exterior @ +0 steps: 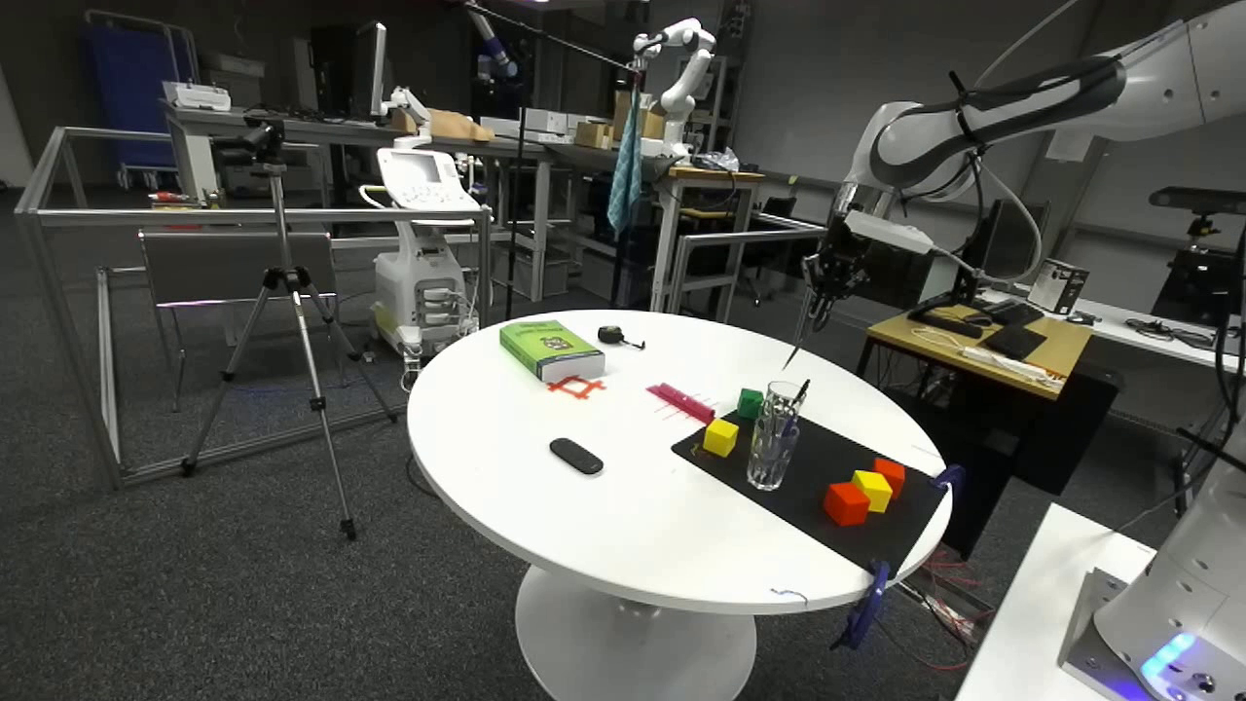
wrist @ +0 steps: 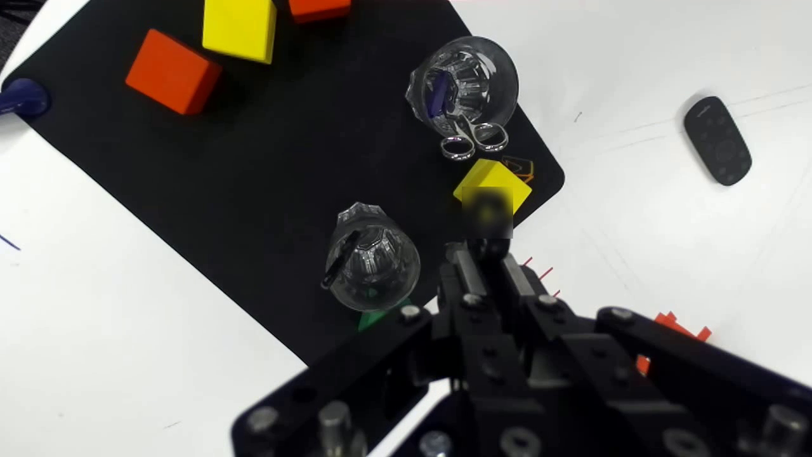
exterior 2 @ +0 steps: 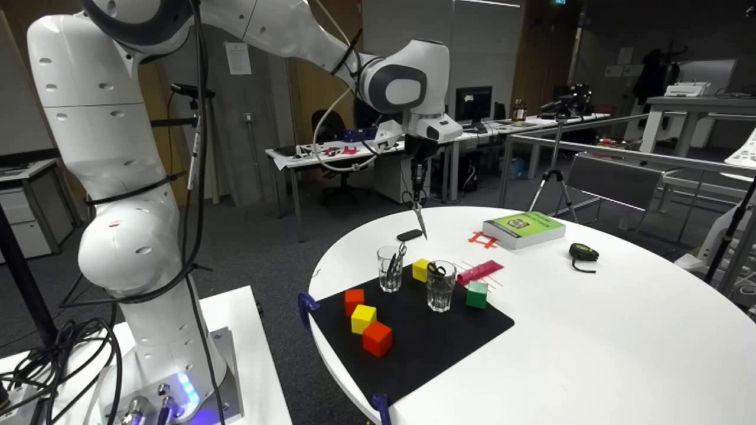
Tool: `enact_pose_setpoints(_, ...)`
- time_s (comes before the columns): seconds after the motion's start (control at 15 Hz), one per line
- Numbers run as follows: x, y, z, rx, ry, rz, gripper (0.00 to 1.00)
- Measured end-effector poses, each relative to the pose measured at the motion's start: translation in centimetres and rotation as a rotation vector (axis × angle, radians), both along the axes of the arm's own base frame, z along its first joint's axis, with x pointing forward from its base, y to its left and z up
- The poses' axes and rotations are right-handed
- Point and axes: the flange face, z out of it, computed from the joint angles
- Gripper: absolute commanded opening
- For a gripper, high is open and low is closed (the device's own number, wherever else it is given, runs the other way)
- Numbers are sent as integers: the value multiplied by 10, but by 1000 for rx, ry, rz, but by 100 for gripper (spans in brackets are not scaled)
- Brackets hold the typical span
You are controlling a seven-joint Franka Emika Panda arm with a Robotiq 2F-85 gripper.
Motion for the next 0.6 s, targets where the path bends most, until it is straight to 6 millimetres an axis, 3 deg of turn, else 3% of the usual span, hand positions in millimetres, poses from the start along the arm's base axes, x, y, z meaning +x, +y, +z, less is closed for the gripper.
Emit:
enact_pose_setpoints(0.07,0,0,0,0,0,0,10)
enact_pose_setpoints(0.13,0,0,0,0,0,0,2)
enact_pose_setpoints(0.6,1,-2,-6,-1,11,-5,2)
